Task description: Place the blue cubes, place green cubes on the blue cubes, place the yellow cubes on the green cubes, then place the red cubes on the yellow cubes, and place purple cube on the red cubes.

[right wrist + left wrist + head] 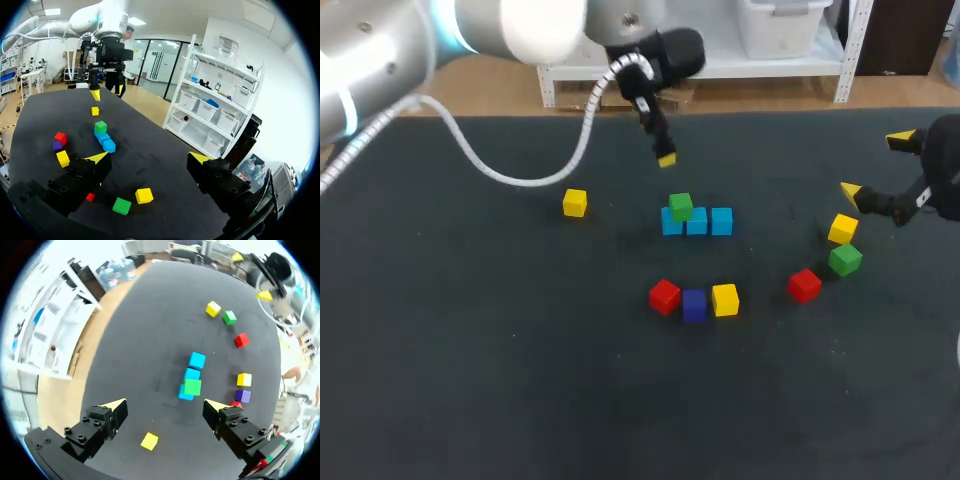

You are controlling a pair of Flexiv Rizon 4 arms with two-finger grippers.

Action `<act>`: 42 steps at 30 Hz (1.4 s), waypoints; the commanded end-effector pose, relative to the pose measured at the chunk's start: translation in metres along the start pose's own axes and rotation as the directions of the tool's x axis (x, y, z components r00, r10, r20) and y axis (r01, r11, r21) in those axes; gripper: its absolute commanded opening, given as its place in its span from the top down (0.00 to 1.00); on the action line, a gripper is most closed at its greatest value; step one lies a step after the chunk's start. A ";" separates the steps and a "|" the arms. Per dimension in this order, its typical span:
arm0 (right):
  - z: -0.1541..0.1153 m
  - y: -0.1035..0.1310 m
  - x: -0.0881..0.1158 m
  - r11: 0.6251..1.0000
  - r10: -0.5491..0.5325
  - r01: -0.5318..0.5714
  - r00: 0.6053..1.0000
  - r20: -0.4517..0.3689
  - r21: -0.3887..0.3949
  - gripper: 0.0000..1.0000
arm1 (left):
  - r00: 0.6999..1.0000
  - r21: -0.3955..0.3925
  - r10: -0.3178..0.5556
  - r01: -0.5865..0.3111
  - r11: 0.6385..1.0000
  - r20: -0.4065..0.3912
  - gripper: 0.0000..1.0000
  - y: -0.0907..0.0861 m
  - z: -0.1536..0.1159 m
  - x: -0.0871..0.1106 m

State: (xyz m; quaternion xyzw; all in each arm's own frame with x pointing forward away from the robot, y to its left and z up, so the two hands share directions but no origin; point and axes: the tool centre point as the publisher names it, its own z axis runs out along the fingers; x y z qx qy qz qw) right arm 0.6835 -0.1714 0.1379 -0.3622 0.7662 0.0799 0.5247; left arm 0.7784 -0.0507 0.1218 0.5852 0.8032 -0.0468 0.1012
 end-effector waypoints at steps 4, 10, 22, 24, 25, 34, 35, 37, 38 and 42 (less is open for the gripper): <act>0.000 0.001 0.000 1.000 -0.001 0.001 1.000 -0.003 0.003 0.00 | 0.969 -0.119 -0.141 0.168 0.979 0.202 0.00 0.005 -0.041 0.050; 0.000 0.001 0.000 1.000 -0.001 0.001 1.000 -0.003 0.003 0.00 | 0.891 -0.172 -0.317 0.386 0.906 0.327 0.00 0.014 -0.073 0.099; 0.000 0.001 0.000 1.000 -0.001 0.001 1.000 -0.003 0.003 0.00 | 0.656 -0.161 -0.535 0.699 0.697 0.532 0.00 0.018 -0.116 0.202; 0.000 0.001 0.000 1.000 -0.001 0.001 1.000 -0.003 0.003 0.00 | 0.644 -0.179 -0.531 0.713 0.678 0.551 0.00 0.018 -0.117 0.212; 0.000 0.001 0.000 1.000 -0.001 0.001 1.000 -0.003 0.003 0.00 | 0.628 -0.184 -0.534 0.728 0.661 0.567 0.00 0.019 -0.118 0.217; 0.000 0.001 0.000 1.000 -0.001 0.001 1.000 -0.003 0.003 0.00 | 0.500 -0.155 -0.530 0.811 0.565 0.685 0.00 0.017 -0.105 0.251; 0.000 0.001 0.000 1.000 -0.001 0.001 1.000 -0.003 0.003 0.00 | 0.501 -0.164 -0.523 0.812 0.560 0.690 0.00 0.017 -0.102 0.254; 0.000 0.001 0.000 1.000 -0.001 0.001 1.000 -0.003 0.003 0.00 | 0.476 -0.138 -0.524 0.818 0.558 0.706 0.00 0.018 -0.099 0.262; 0.000 0.001 0.000 1.000 -0.001 0.001 1.000 -0.003 0.003 0.00 | 0.471 -0.133 -0.526 0.821 0.555 0.709 0.00 0.019 -0.097 0.265; 0.000 0.001 0.000 1.000 -0.001 0.001 1.000 -0.003 0.003 0.00 | 0.464 -0.113 -0.532 0.819 0.563 0.708 0.00 0.029 -0.092 0.276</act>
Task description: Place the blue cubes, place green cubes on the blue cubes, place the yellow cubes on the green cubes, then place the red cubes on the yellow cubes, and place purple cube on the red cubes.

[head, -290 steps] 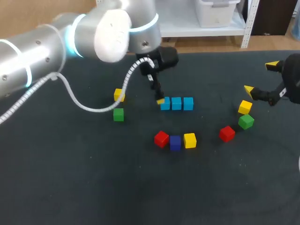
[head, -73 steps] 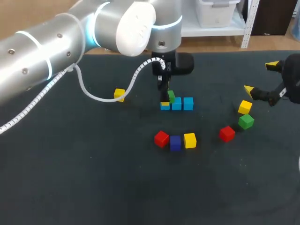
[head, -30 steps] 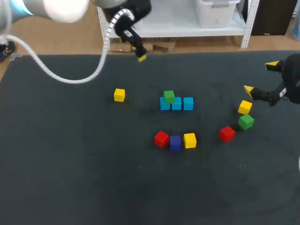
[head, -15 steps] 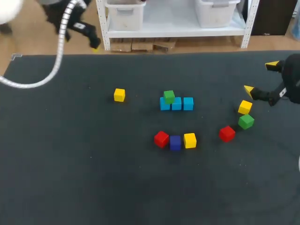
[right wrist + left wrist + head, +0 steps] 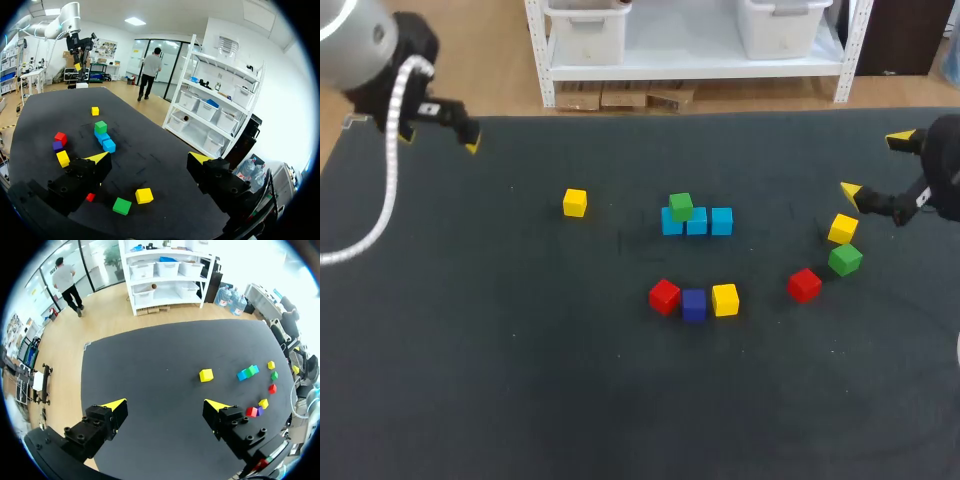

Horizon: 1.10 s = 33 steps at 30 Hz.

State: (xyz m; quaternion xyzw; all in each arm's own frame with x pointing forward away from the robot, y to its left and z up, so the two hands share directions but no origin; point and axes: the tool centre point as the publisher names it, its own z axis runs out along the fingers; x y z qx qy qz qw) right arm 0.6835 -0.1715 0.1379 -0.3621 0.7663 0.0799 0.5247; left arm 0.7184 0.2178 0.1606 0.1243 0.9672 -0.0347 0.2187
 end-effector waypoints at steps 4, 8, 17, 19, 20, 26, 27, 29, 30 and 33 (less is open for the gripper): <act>0.000 0.001 0.000 1.000 -0.001 0.001 1.000 -0.003 0.003 0.00 | 0.862 0.029 -0.006 -0.010 1.000 0.508 0.00 0.025 0.002 0.000; 0.000 0.001 0.000 1.000 -0.001 0.001 1.000 -0.003 0.003 0.00 | 0.842 0.014 -0.011 0.003 1.000 0.539 0.00 0.033 -0.004 -0.014; 0.000 0.001 0.000 1.000 -0.001 0.001 1.000 -0.003 0.003 0.00 | 0.841 0.028 0.000 -0.019 0.999 0.541 0.00 0.031 -0.011 -0.022; 0.000 0.001 0.000 1.000 -0.001 0.001 1.000 -0.003 0.003 0.00 | 0.868 0.075 -0.007 -0.035 0.997 0.496 0.00 0.027 -0.010 -0.021; 0.000 0.001 0.000 1.000 -0.001 0.001 1.000 -0.003 0.003 0.00 | 0.881 0.094 -0.013 -0.035 0.995 0.473 0.00 0.024 -0.010 -0.020; 0.000 0.001 0.000 1.000 -0.001 0.001 1.000 -0.003 0.003 0.00 | 0.881 0.094 -0.013 -0.035 0.995 0.473 0.00 0.024 -0.010 -0.020; 0.000 0.001 0.000 1.000 -0.001 0.001 1.000 -0.003 0.003 0.00 | 0.881 0.094 -0.013 -0.035 0.995 0.473 0.00 0.024 -0.010 -0.020; 0.000 0.001 0.000 1.000 -0.001 0.001 1.000 -0.003 0.003 0.00 | 0.881 0.094 -0.013 -0.035 0.995 0.473 0.00 0.024 -0.010 -0.020; 0.000 0.001 0.000 1.000 -0.001 0.001 1.000 -0.003 0.003 0.00 | 0.881 0.094 -0.013 -0.035 0.995 0.473 0.00 0.024 -0.010 -0.020; 0.000 0.001 0.000 1.000 -0.001 0.001 1.000 -0.003 0.003 0.00 | 0.881 0.094 -0.013 -0.035 0.995 0.473 0.00 0.024 -0.010 -0.020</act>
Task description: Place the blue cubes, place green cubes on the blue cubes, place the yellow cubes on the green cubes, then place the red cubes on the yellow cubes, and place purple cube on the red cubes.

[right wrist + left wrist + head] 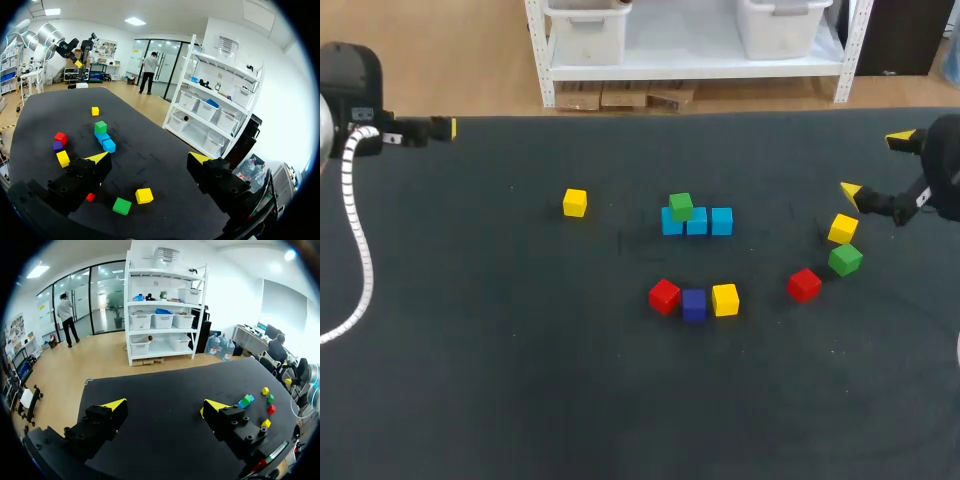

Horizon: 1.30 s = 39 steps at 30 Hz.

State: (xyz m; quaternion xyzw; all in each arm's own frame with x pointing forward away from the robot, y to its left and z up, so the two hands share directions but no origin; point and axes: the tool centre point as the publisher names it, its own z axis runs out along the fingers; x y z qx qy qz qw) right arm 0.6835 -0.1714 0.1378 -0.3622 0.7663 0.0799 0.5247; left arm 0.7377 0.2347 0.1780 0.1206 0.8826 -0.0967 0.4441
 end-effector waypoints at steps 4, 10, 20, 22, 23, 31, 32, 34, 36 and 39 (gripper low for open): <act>0.000 0.001 0.000 1.000 -0.001 0.001 1.000 -0.003 0.003 0.00 | 1.000 0.033 0.001 -0.001 0.999 -0.001 0.00 0.003 -0.001 0.000; 0.000 0.001 0.000 1.000 -0.001 0.001 1.000 -0.003 0.003 0.00 | 1.000 0.033 0.001 -0.001 0.999 -0.001 0.00 0.003 -0.001 0.000; 0.012 0.011 -0.001 0.977 -0.190 0.166 0.963 -0.193 -0.133 0.00 | 1.000 0.033 0.001 -0.001 0.999 -0.001 0.00 0.003 -0.001 0.000; 0.008 0.012 0.000 0.961 -0.253 0.217 0.940 -0.229 -0.171 0.00 | 1.000 0.033 0.001 -0.001 0.999 -0.001 0.00 0.003 -0.001 0.000; 0.006 0.012 0.000 0.954 -0.275 0.234 0.931 -0.239 -0.187 0.00 | 1.000 0.033 0.001 -0.001 0.999 -0.001 0.00 0.003 -0.001 0.000; -0.015 0.035 0.015 0.836 -0.471 0.344 0.850 -0.235 -0.428 0.00 | 1.000 0.033 0.001 -0.001 0.999 -0.001 0.00 0.003 -0.001 0.000; -0.018 0.040 0.018 0.815 -0.485 0.344 0.846 -0.223 -0.467 0.00 | 1.000 0.033 0.001 -0.001 0.999 -0.001 0.00 0.003 -0.001 0.000; -0.021 0.049 0.025 0.775 -0.517 0.347 0.829 -0.213 -0.529 0.00 | 1.000 0.033 0.001 -0.001 0.999 -0.001 0.00 0.003 -0.001 0.000; -0.021 0.057 0.032 0.729 -0.572 0.364 0.790 -0.223 -0.580 0.00 | 1.000 0.033 0.001 -0.001 0.999 -0.001 0.00 0.003 -0.001 0.000; -0.022 0.064 0.040 0.651 -0.648 0.382 0.730 -0.218 -0.655 0.00 | 1.000 0.033 0.001 -0.001 0.999 -0.001 0.00 0.003 -0.001 0.000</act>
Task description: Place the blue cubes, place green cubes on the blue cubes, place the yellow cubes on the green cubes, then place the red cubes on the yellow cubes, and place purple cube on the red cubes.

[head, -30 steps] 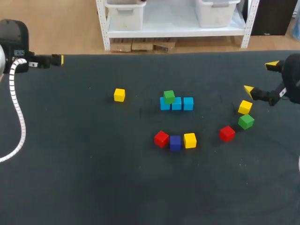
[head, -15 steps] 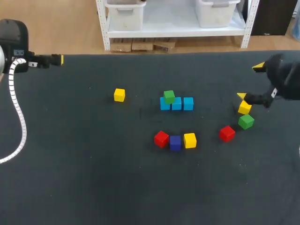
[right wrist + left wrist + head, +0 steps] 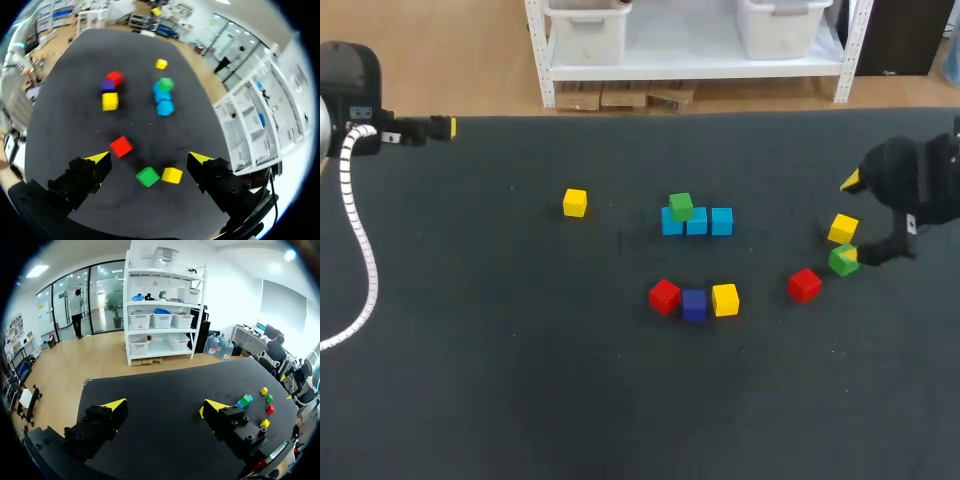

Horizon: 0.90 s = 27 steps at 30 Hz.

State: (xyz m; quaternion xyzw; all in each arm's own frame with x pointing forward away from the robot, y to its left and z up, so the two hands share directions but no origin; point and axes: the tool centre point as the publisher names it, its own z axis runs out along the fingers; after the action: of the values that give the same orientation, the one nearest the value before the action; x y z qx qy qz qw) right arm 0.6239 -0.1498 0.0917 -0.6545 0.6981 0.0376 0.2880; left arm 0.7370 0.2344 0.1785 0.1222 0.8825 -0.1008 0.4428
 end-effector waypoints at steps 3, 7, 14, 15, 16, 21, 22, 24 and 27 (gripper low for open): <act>-0.004 0.003 0.009 0.960 -0.164 0.141 0.983 -0.077 -0.242 0.00 | 1.000 0.024 0.002 -0.002 1.000 0.001 0.00 0.004 0.000 0.000; 0.006 0.003 0.019 0.922 -0.265 0.211 0.955 -0.131 -0.324 0.00 | 1.000 0.024 0.002 -0.002 1.000 0.001 0.00 0.004 0.000 0.000; 0.031 0.007 0.021 0.851 -0.373 0.269 0.914 -0.159 -0.451 0.00 | 1.000 0.024 0.002 -0.002 1.000 0.001 0.00 0.004 0.000 0.000; 0.035 0.007 0.022 0.843 -0.387 0.276 0.907 -0.164 -0.461 0.00 | 1.000 0.024 0.002 -0.002 1.000 0.001 0.00 0.004 0.000 0.000; 0.039 0.007 0.025 0.838 -0.395 0.278 0.903 -0.171 -0.469 0.00 | 1.000 0.024 0.002 -0.002 1.000 0.001 0.00 0.004 0.000 0.000; 0.057 0.006 0.037 0.815 -0.441 0.289 0.872 -0.213 -0.502 0.00 | 1.000 0.024 0.002 -0.002 1.000 0.001 0.00 0.004 0.000 0.000; 0.059 0.005 0.040 0.815 -0.450 0.293 0.864 -0.226 -0.501 0.00 | 1.000 0.024 0.002 -0.002 1.000 0.001 0.00 0.004 0.000 0.000; 0.063 0.003 0.046 0.817 -0.461 0.298 0.852 -0.249 -0.494 0.00 | 1.000 0.024 0.002 -0.002 1.000 0.001 0.00 0.004 0.000 0.000; 0.069 -0.004 0.055 0.828 -0.448 0.282 0.853 -0.268 -0.485 0.00 | 1.000 0.024 0.002 -0.002 1.000 0.001 0.00 0.004 0.000 0.000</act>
State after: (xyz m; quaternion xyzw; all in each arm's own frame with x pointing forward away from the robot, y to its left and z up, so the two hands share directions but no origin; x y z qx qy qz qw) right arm 0.6419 -0.1713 0.0202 -0.8202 0.5710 -0.0116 0.0330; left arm 0.7373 0.2344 0.1785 0.1217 0.8828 -0.0998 0.4426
